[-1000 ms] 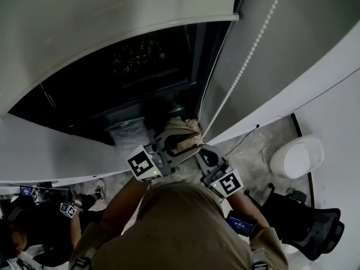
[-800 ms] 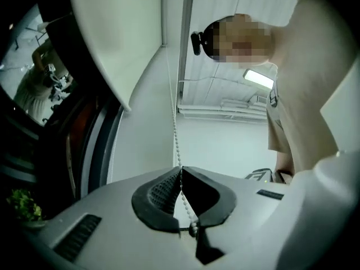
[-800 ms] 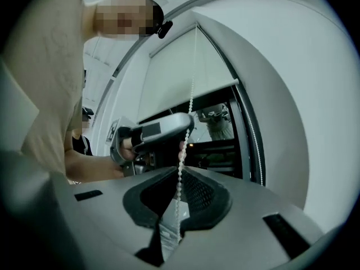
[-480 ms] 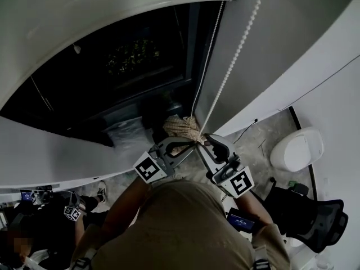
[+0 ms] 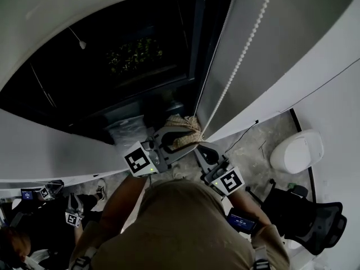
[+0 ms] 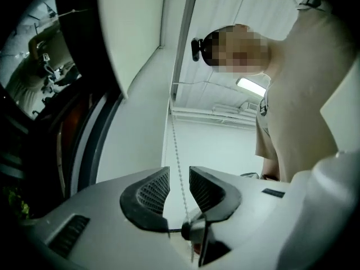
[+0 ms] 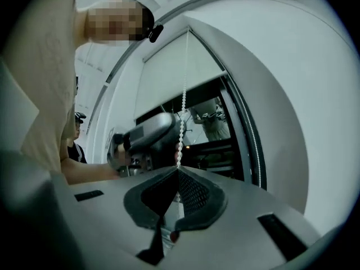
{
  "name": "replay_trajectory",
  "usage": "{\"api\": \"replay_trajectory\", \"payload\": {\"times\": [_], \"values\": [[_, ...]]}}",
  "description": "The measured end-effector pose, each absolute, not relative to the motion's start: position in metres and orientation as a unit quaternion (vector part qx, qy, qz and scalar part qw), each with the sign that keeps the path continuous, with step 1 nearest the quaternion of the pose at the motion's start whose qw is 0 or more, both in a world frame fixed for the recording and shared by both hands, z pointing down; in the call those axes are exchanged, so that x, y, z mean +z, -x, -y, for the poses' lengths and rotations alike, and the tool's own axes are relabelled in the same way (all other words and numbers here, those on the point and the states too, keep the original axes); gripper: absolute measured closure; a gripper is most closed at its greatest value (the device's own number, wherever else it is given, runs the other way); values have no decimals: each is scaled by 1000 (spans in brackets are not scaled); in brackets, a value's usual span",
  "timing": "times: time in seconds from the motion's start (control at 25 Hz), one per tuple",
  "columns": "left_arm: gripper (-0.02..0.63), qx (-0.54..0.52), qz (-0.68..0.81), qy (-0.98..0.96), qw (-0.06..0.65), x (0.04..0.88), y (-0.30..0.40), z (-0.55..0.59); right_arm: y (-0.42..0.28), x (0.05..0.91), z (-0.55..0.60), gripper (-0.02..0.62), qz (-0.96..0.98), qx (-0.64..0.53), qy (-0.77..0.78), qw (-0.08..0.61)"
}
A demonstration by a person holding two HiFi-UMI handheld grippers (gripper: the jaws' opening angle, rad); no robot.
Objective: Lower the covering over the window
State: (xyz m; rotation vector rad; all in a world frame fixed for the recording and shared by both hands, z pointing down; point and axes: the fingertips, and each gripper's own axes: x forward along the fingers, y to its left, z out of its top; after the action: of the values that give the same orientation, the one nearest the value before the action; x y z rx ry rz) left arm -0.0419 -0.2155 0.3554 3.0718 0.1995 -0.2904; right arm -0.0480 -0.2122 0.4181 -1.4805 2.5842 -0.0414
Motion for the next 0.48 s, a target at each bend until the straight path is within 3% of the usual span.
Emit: {"api": "replay_trajectory", "payload": {"times": [0.08,0.12,0.24,0.36,0.48], "values": [[512,-82,-70,-994,10,348,27,207,54,415,210,588,-869,-6,489,76],[575,-82,-63,-995,14,348,23,206,57,415,209,588,-871,-3,486,74],[581,-98,-26,-995,26,353,28,218,50,409,202,586,-872,7,483,79],[581,-59,-11,-998,3,384,31,222,25,381,195,514,-856,15,498,135],[581,-23,-31,-999,13,424,25,205,25,362,201,512,-852,46,508,118]]}}
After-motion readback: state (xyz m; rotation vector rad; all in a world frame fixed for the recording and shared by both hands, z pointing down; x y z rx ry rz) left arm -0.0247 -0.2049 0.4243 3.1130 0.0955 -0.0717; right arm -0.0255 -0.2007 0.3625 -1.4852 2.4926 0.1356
